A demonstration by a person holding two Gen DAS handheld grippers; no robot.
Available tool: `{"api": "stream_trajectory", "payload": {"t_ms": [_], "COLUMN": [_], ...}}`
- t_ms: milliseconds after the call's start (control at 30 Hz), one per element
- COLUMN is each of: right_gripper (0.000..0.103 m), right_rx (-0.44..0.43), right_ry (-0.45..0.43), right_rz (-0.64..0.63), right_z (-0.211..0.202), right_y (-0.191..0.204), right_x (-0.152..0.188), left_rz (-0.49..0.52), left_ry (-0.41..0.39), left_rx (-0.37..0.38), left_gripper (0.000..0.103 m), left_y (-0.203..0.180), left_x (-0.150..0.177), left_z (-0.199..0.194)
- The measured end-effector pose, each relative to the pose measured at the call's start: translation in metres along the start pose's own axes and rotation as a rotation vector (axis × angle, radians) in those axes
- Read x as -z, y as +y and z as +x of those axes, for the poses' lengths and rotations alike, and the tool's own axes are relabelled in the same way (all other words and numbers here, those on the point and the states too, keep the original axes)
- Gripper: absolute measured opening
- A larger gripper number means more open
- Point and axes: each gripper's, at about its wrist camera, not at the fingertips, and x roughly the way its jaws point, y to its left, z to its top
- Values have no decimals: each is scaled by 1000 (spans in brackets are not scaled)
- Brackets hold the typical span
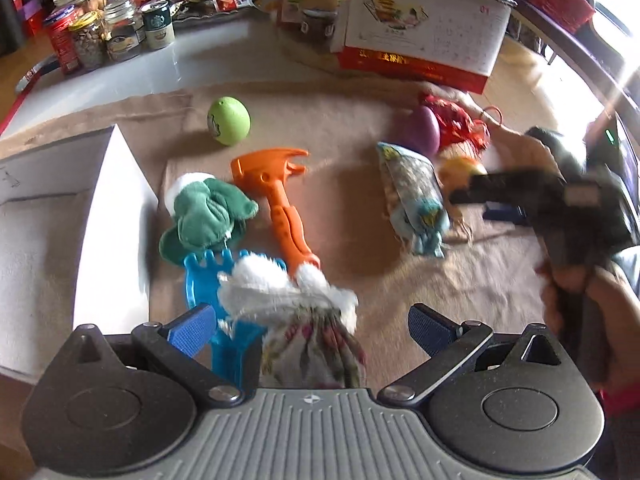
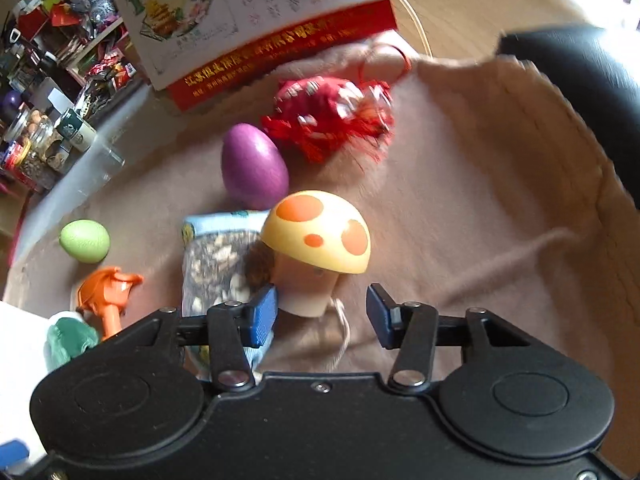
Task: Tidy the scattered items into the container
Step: 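Grasp the yellow mushroom toy with the right gripper while the left approaches the floral sack, then grasp the floral drawstring sack with the left gripper and lift it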
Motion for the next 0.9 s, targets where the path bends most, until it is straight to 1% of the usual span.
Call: {"api": "stream_trajectory", "payload": {"t_ms": [133, 233, 267, 300, 433, 467, 500, 533, 600, 733, 767, 833, 900], "right_gripper": [52, 52, 48, 41, 40, 40, 40, 40, 40, 40, 40, 40, 40], "right_rx": [12, 52, 65, 77, 68, 63, 60, 58, 53, 27, 21, 13, 7], "right_ry": [-10, -9, -10, -3, 7, 10, 13, 14, 16, 36, 40, 53, 70], "right_rz": [-1, -13, -18, -25, -23, -24, -26, -29, -37, -31, -32, -34, -22], "right_z": [7, 20, 23, 26, 20, 16, 11, 5, -7, -30, -36, -44, -50], "right_y": [13, 18, 18, 17, 10, 8, 6, 3, -2, -18, -21, -27, -33], "right_x": [-9, -14, -15, -16, -10, -7, -4, 0, 8, 26, 31, 42, 52], "left_rz": [-39, -56, -57, -54, -17, -9, -4, -5, 15, 92, 96, 91, 58], "left_ry": [37, 73, 88, 104, 156, 164, 171, 179, 172, 151, 143, 124, 98], "left_rx": [6, 3, 5, 6, 4, 7, 18, 32, 29, -22, -28, -14, 10], "left_gripper": [102, 102, 102, 102, 102, 100, 95, 93, 93, 92, 89, 85, 76], "left_y": [3, 4, 3, 2, -8, -11, -14, -17, -24, -36, -37, -36, -30], "left_x": [14, 26, 30, 34, 48, 51, 53, 55, 59, 64, 65, 64, 62], "left_z": [0, 5, 8, 10, 24, 28, 32, 35, 38, 42, 42, 40, 37]}}
